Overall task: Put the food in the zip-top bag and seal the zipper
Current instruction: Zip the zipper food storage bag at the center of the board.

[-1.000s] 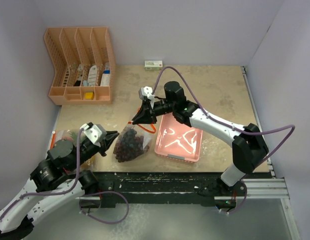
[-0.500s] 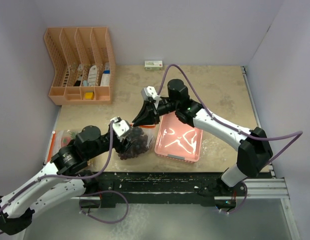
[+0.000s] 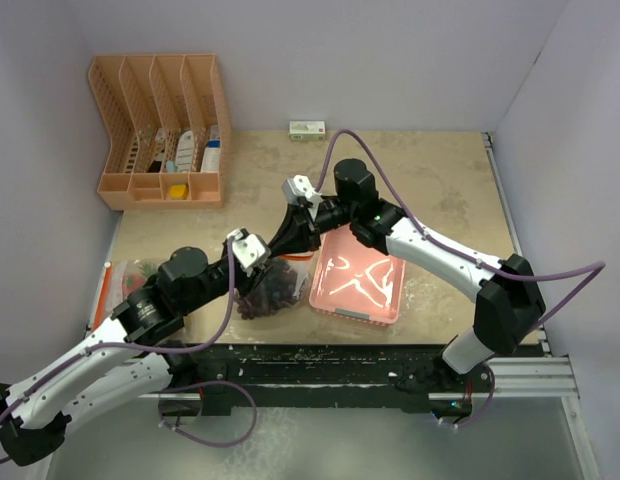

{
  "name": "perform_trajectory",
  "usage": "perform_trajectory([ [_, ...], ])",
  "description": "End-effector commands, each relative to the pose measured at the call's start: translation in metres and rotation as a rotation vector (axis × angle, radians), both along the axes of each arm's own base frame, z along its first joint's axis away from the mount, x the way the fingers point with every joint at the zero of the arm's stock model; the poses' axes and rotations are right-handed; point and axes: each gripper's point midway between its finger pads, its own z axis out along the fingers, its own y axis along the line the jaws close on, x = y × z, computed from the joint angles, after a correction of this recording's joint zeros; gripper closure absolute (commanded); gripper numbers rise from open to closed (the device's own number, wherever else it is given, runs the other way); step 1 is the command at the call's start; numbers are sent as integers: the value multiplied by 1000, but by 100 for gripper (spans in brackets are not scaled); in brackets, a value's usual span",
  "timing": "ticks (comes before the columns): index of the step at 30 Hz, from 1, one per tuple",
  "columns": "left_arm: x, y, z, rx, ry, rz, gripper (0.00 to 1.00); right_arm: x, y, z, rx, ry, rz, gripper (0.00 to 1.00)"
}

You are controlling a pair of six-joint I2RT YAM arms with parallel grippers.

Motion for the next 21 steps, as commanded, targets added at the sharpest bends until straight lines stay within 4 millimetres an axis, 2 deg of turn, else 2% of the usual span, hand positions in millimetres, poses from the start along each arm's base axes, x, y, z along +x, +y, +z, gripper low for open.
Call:
perform_trajectory([
  [1, 6, -8, 8, -22, -38, -8, 64, -11, -5, 41, 86, -97, 46, 97],
  [7, 7, -7, -6, 14, 10, 2, 66, -13, -6, 43, 85, -96, 52, 97],
  [8, 6, -7, -7, 16, 11, 2, 69, -14, -7, 43, 85, -96, 55, 97],
  [10, 6, -5, -7, 21, 10, 6, 92, -15, -8, 43, 88, -100, 58, 97],
  [11, 7, -5, -7, 22, 11, 11, 100, -15, -8, 43, 87, -101, 57, 97],
  [16, 2, -5, -4, 23, 12, -12, 100, -16, -9, 36, 67, -78, 60, 97],
  [21, 3, 9, 12, -29, -11, 55, 100, 2, -2, 22, 21, -81, -24, 97],
])
